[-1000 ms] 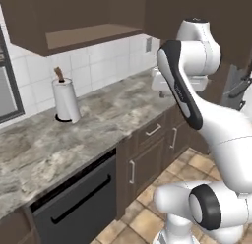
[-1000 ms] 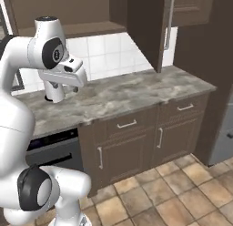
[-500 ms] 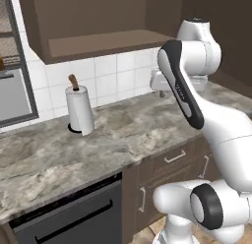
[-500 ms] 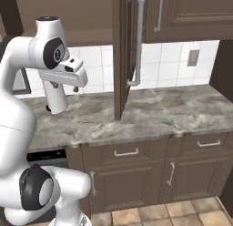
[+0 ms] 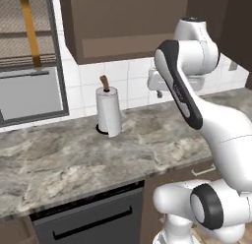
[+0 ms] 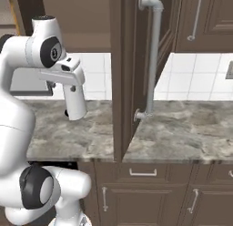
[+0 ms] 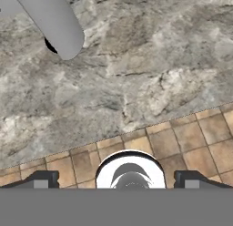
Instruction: Open the cabinet and move the ladle to the pot. Then close the cabinet.
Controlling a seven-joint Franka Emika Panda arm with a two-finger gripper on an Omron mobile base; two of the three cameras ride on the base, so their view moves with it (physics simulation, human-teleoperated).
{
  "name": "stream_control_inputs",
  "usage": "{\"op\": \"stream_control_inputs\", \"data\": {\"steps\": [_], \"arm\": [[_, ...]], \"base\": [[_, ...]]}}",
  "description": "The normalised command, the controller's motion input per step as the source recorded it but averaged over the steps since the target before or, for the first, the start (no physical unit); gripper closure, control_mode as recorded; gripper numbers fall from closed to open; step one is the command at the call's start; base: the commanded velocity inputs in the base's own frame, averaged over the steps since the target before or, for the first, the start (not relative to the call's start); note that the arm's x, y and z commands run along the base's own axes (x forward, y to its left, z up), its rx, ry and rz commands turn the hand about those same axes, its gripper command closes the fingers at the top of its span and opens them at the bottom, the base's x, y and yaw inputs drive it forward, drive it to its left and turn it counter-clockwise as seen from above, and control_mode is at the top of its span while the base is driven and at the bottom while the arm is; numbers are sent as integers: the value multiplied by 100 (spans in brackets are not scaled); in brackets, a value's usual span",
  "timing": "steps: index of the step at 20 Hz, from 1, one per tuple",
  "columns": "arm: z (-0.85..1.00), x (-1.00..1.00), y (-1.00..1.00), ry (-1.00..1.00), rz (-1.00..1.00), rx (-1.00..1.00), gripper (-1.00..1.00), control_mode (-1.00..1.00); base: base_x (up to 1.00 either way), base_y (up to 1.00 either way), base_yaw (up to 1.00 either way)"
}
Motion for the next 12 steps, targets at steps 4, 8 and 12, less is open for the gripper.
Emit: {"op": "stream_control_inputs", "data": {"steps": [4, 8, 12], "arm": [[0, 0, 0, 0, 0, 0, -100, 100], [0, 0, 0, 0, 0, 0, -100, 100], [0, 0, 0, 0, 0, 0, -100, 100]], "base": [[30, -36, 11], [-54, -73, 9], [-53, -43, 13]]}}
